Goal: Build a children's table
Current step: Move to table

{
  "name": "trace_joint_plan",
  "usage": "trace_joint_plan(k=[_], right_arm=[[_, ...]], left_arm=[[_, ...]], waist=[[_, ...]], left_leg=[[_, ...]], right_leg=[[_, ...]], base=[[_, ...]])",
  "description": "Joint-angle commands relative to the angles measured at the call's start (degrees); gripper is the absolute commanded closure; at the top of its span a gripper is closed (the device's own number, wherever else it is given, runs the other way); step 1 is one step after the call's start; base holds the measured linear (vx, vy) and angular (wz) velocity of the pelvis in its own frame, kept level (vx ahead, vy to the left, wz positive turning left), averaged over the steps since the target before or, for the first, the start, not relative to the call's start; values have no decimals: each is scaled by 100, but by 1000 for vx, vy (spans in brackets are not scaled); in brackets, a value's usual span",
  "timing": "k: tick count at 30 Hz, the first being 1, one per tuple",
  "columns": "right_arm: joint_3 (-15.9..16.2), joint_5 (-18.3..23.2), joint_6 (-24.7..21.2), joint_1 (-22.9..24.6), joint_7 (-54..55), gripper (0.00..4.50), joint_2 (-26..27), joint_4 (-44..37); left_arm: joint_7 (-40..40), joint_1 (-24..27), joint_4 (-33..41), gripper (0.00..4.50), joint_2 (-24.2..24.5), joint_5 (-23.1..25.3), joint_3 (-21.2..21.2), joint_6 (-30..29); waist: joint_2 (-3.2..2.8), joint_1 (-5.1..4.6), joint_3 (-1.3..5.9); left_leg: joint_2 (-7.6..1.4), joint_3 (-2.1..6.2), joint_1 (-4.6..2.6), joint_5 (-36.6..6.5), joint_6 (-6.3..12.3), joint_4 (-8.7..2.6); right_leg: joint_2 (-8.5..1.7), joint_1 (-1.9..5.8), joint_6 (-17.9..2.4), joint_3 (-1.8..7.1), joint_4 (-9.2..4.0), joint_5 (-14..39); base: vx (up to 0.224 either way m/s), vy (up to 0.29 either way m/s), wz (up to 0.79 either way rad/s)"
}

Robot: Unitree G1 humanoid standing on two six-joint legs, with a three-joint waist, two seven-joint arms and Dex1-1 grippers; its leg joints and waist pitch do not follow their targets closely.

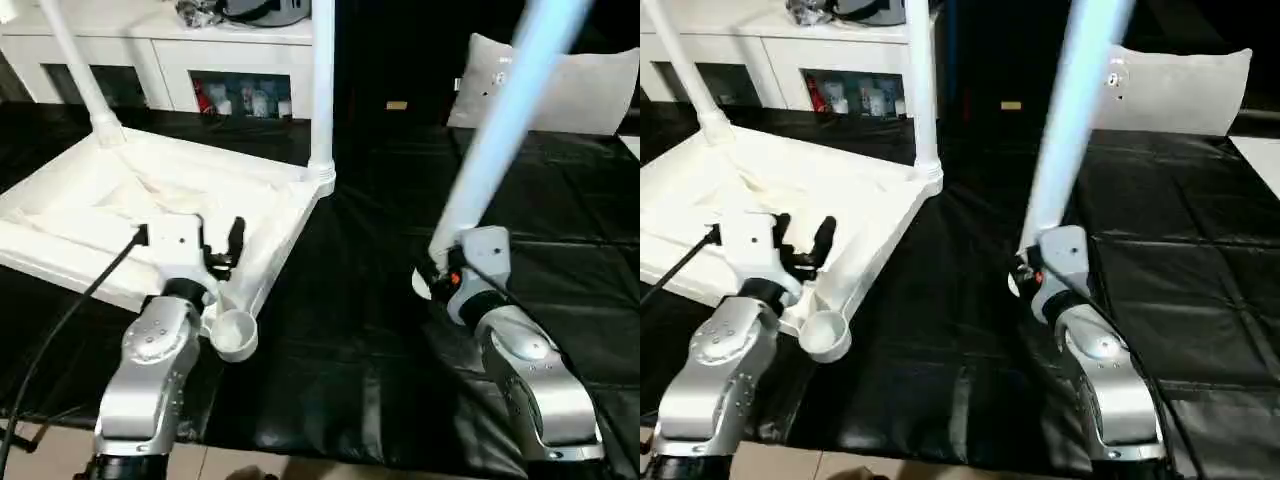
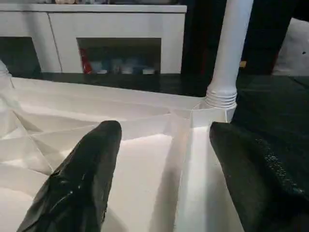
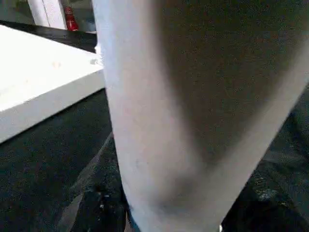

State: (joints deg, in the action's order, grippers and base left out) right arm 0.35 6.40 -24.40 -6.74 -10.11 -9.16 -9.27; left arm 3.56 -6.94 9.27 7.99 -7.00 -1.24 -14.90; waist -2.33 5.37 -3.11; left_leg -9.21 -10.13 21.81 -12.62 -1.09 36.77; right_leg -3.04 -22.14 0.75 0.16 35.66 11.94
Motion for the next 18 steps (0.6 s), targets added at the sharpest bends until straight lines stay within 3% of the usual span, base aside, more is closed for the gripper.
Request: trace_joint_plan(k=[1, 2, 3, 4, 5, 6, 7, 8, 9, 10, 11, 12, 13, 14, 15, 16, 17, 18], right_arm=[[-11, 16, 114, -59, 77, 258, 66, 59], [-43, 59, 127, -85, 68, 258, 93, 77], [-43, 56, 146, -104, 53, 258, 104, 122], [6, -15, 197, -122, 26, 258, 82, 190], [18, -40, 202, -131, 9, 258, 80, 205], [18, -40, 202, -131, 9, 258, 80, 205], [6, -22, 204, -132, 6, 258, 110, 205], [4, -16, 209, -132, 10, 258, 119, 208], [20, -11, 223, -127, 12, 258, 125, 194], [28, -6, 233, -124, 15, 258, 128, 191], [30, -5, 236, -124, 16, 258, 130, 191], [24, -3, 243, -126, 18, 258, 140, 206], [19, -6, 249, -130, 18, 258, 153, 223], [20, -7, 253, -130, 18, 258, 155, 228], [23, -12, 268, -129, 18, 258, 159, 239], [27, -17, 279, -119, 20, 258, 160, 234], [30, -28, 301, -100, 24, 258, 160, 218], [30, -28, 302, -99, 24, 258, 160, 216]], left_arm=[[12, -6, 24, 116, 46, 93, -35, 2], [12, -15, 42, 116, 29, 59, -59, -6], [-36, -13, 28, 116, 21, 78, -84, -7], [-50, -9, -7, 116, 41, 121, -79, 12], [-9, -5, -12, 116, 56, 118, -53, 28], [-9, -5, -12, 116, 56, 118, -53, 28], [15, 5, -14, 116, 54, 107, -41, 46], [14, 10, -16, 116, 50, 104, -42, 54], [9, 9, -24, 116, 46, 110, -46, 61], [8, 7, -25, 116, 41, 115, -50, 64], [9, 6, -24, 116, 38, 117, -51, 64], [18, 1, -27, 116, 35, 128, -48, 64], [36, -11, -33, 116, 38, 145, -40, 60], [42, -14, -35, 116, 39, 151, -37, 59], [55, -29, -46, 116, 40, 160, -32, 54], [60, -36, -55, 116, 39, 163, -30, 55], [65, -43, -70, 116, 37, 173, -24, 59], [64, -45, -73, 116, 37, 174, -23, 59]], waist=[[116, 44, 309], [95, 20, 317], [43, -51, 290], [79, -101, 353], [104, -113, 401], [104, -113, 401], [143, -115, 412], [103, -144, 431], [79, -174, 428], [47, -208, 428], [-59, -460, 401], [-124, -509, 364], [-114, -524, 342], [-120, -491, 353], [-71, -461, 348], [121, -451, 396], [317, -135, 451], [254, -104, 440]], left_leg=[[-297, 13, -226, -1009, -121, -238], [-287, -66, -334, -1174, -186, -296], [-298, -226, -637, -1716, -293, -378], [-205, -49, -160, -1282, 535, -628], [-180, -124, -313, -922, 1108, -496], [-180, -124, -313, -922, 1108, -496], [-203, 14, -94, -714, 1603, -310], [-281, 120, -114, -666, 1713, -281], [-274, 121, -105, -638, 1752, -341], [-257, 85, -173, -622, 1782, -435], [-150, -8, -394, -304, 1888, -773], [-165, -27, -322, -170, 1839, -937], [-276, -6, -252, -61, 1589, -1084], [-338, 44, -300, 19, 1436, -1058], [-397, -26, -364, -201, 982, -1092], [-328, -43, -408, -685, 302, -1121], [22, 216, 36, -1370, -266, 233], [198, 690, 273, -1251, -309, 869]], right_leg=[[-458, 64, -1089, 797, -699, 1977], [-326, -20, -1037, 744, -652, 1849], [-132, -339, -865, 558, -635, 1823], [-337, 122, -793, 379, -480, 993], [-459, -40, -791, 370, -549, 681], [-459, -40, -791, 370, -549, 681], [-909, 142, -842, 553, -738, 812], [-1021, 126, -896, 585, -804, 986], [-927, 106, -874, 515, -787, 1027], [-760, 30, -830, 394, -743, 1067], [-19, -252, -563, -280, -247, 1058], [116, -277, -384, -482, 98, 1044], [71, -288, -4, -675, 544, 915], [-13, -302, 110, -713, 587, 831], [-142, -295, 90, -743, 514, 534], [-439, -148, -67, -581, 176, 351], [-2117, 214, -625, 461, -618, 824], [-2279, 174, -628, 812, -793, 771]], base=[[-5, 118, -40], [-56, 135, -39], [-34, 164, -38], [-34, 164, -38], [3, 187, -8], [-24, 189, 10], [-24, 189, 10], [-29, 198, 3], [-37, 188, 12], [-37, 188, 12], [-39, 193, 14], [-51, 176, 11], [-51, 176, 11], [-73, 118, 8], [-83, 93, -3], [-83, 93, -3], [-72, 99, -6], [-66, 109, -20]])
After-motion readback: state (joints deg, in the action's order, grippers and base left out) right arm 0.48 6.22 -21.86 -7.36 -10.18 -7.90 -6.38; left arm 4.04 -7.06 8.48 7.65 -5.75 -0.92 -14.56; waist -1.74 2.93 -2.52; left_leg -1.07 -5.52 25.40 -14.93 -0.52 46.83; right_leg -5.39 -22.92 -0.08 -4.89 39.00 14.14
